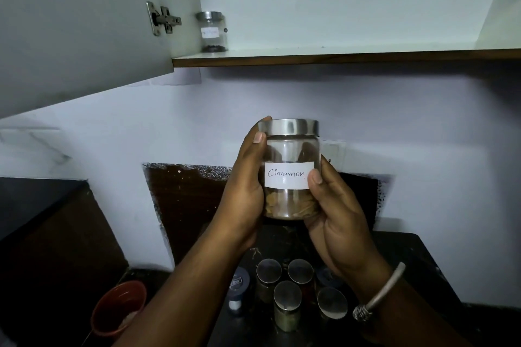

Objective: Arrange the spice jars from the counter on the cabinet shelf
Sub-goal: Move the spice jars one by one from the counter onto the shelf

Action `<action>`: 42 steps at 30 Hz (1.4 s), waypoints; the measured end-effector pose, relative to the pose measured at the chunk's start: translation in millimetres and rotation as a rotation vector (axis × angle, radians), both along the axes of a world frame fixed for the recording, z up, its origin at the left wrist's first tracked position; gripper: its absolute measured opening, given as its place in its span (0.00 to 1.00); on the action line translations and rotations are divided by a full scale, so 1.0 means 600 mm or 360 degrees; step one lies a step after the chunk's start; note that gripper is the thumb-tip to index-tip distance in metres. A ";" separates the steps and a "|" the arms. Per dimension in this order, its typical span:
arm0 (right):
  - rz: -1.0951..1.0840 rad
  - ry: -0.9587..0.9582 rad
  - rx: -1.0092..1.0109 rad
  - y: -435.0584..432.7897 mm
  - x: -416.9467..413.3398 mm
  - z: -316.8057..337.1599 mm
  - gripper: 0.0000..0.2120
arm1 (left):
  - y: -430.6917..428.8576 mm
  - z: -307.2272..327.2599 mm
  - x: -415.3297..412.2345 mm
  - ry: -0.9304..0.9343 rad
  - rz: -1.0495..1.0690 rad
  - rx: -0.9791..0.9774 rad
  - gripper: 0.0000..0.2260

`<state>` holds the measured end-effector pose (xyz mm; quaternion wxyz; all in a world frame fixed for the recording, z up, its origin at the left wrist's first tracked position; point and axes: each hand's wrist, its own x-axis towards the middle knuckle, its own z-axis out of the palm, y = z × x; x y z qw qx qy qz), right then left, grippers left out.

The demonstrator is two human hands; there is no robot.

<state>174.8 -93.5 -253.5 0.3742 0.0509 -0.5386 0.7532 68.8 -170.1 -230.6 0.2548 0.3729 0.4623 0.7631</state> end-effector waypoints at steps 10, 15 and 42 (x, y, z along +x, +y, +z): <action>-0.0513 -0.0412 0.0752 0.031 -0.007 0.045 0.28 | 0.015 0.020 -0.019 0.0008 0.0143 0.0212 0.22; -0.0738 -0.0496 0.1363 0.051 -0.037 0.150 0.39 | 0.040 0.098 -0.062 0.0186 0.0384 0.0284 0.20; -0.1003 -0.1154 0.1731 0.445 -0.721 0.402 0.48 | 0.285 0.293 -0.580 0.1677 0.1194 -0.1470 0.17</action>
